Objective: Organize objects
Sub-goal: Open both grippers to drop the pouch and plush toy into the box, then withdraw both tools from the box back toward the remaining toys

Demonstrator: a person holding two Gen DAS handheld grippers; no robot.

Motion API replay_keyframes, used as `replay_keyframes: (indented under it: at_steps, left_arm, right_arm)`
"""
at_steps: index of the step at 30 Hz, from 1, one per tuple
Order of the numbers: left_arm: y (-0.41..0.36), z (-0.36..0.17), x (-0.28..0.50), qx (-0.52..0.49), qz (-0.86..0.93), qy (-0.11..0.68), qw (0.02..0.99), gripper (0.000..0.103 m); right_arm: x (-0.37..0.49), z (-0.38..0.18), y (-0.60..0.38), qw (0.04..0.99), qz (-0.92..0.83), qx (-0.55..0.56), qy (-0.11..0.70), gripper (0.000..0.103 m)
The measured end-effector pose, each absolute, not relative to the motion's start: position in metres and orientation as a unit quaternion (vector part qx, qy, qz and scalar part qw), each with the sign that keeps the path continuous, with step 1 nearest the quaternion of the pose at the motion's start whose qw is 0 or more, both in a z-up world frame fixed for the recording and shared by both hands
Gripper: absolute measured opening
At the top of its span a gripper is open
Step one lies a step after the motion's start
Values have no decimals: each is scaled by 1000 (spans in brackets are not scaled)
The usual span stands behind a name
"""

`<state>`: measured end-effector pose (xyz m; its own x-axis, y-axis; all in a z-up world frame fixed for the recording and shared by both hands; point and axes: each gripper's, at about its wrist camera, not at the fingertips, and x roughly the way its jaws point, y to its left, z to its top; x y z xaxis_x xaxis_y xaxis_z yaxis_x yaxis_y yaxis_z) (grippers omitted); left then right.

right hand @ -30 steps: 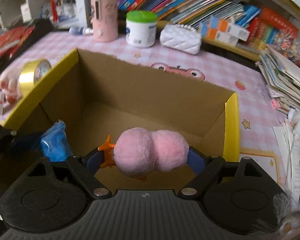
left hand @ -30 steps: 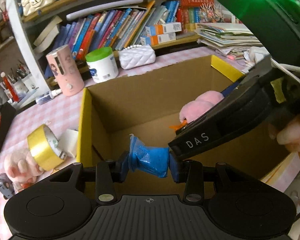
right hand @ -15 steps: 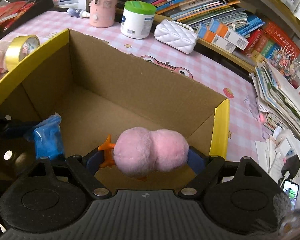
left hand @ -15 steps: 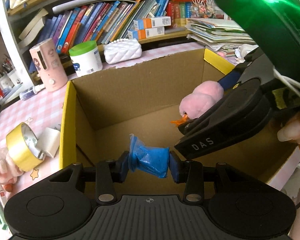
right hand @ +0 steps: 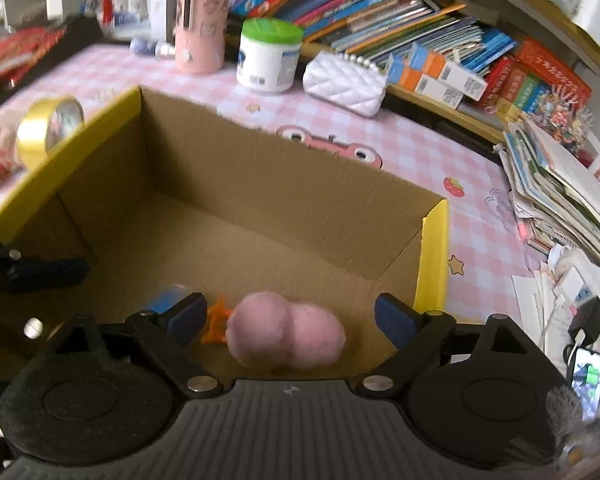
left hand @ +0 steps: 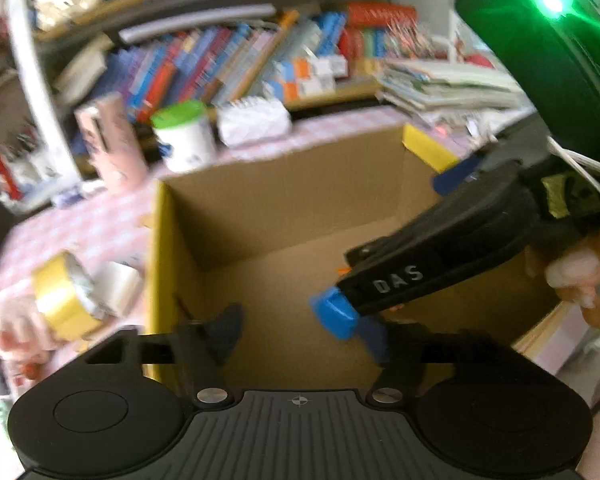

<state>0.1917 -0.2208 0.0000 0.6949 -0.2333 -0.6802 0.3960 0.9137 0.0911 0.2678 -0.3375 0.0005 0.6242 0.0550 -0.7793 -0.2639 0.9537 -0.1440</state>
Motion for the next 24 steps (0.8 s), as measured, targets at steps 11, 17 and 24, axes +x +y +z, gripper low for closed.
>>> replay_keyframes:
  at_steps: [11,17,24]
  left_arm:
    - [-187,28,142,94,-179,298,933,84]
    - [-166,31,120,77,-185,285,937,84]
    - [-137,24,96,70,-186,299,934,84]
  right_arm:
    - [190,43,-338,941,9,-29,336,92]
    - [148,51,-336,951,-44,5,307,92]
    - [102,43,-319,948,-91,29,303,92]
